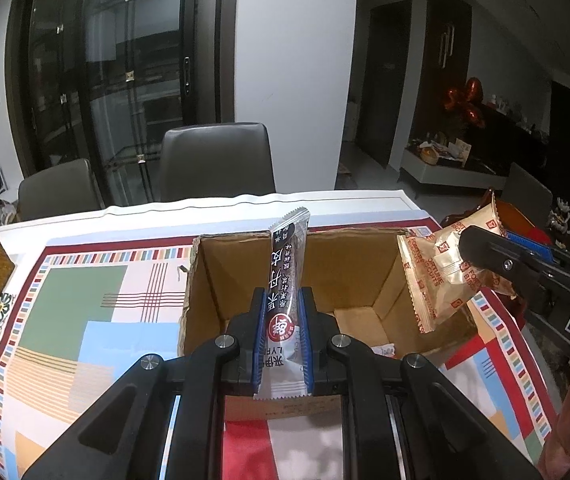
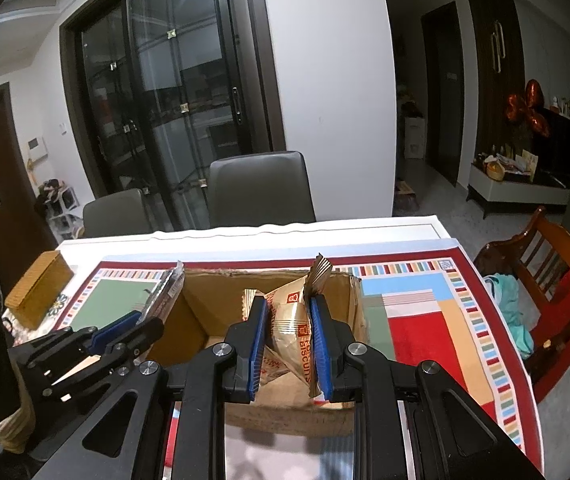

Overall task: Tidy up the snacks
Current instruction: 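Open both tools to drop the bar and biscuit packet into the box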

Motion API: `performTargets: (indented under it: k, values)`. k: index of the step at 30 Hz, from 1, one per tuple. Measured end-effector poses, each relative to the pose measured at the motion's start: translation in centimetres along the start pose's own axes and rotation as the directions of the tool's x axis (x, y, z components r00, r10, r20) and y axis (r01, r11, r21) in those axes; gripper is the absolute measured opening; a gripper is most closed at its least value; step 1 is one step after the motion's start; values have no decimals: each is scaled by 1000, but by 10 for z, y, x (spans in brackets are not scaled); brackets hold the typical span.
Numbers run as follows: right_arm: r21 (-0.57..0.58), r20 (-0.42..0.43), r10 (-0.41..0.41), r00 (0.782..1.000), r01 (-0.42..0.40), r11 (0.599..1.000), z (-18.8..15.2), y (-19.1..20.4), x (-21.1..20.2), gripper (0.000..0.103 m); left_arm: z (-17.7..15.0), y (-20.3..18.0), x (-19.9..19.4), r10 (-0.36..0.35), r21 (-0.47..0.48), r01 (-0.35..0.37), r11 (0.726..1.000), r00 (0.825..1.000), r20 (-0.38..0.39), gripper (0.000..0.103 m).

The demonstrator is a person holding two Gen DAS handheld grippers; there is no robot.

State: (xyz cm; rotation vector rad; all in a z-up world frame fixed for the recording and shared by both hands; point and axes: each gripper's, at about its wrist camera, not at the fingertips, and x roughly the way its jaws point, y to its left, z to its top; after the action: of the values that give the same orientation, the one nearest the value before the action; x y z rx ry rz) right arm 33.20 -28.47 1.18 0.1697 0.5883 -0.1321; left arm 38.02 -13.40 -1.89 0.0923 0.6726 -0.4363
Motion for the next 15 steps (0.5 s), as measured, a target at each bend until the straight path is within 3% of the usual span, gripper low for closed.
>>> performTargets:
  k: [10, 12, 15]
  values:
    - [-33, -8, -12, 1000, 12, 999, 1, 4, 17, 25, 3, -2, 9, 9, 5, -9, 1000, 1000, -3, 17]
    - [-34, -5, -16, 1000, 16, 999, 1, 5, 18, 26, 2, -1, 7, 7, 10, -7, 1000, 1000, 1, 28]
    - [-28, -6, -26, 1000, 26, 999, 3, 5, 19, 39, 4, 1, 6, 15, 4, -15, 1000, 1000, 7, 42]
